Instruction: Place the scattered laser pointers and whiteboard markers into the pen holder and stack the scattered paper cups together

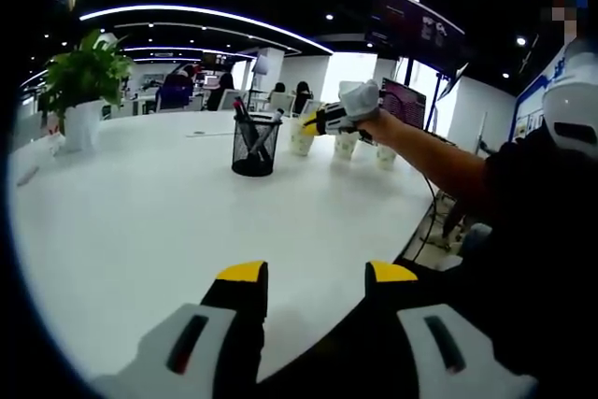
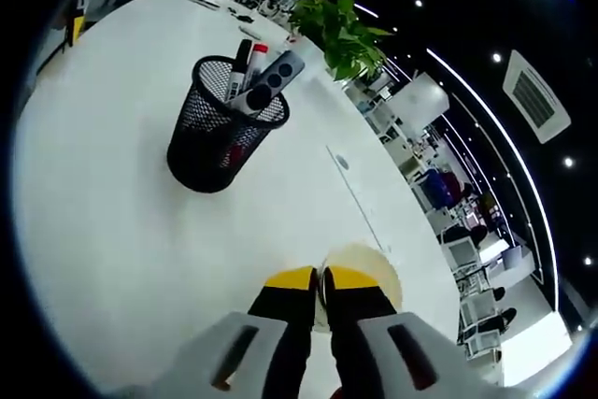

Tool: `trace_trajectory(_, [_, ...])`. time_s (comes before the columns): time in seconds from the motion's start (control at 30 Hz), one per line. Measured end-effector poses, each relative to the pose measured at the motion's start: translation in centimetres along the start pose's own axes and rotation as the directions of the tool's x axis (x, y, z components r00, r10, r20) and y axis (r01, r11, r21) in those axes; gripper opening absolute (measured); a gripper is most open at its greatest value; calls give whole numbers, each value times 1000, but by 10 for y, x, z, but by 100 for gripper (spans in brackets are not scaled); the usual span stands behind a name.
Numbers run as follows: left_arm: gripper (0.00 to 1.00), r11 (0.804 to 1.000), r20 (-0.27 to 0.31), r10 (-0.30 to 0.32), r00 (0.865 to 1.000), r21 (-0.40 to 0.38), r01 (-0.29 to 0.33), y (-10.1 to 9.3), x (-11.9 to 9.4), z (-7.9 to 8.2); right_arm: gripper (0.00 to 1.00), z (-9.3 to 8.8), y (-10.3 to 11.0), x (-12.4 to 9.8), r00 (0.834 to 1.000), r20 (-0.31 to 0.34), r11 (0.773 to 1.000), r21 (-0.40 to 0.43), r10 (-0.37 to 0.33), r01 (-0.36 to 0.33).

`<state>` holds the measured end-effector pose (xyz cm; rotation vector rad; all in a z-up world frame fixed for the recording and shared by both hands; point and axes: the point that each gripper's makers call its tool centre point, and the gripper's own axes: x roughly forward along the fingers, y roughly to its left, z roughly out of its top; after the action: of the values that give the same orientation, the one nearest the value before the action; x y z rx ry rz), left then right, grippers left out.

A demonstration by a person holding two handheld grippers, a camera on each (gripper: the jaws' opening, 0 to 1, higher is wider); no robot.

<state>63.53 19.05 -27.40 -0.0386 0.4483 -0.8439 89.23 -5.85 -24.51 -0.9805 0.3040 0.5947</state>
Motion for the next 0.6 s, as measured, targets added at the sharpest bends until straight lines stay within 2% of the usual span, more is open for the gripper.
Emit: trace_trajectory(0.6, [43,1000,-1,0,1000,-2,0,-1,0,0,7,0,-5,5,1000,15,1000,11,5,-5])
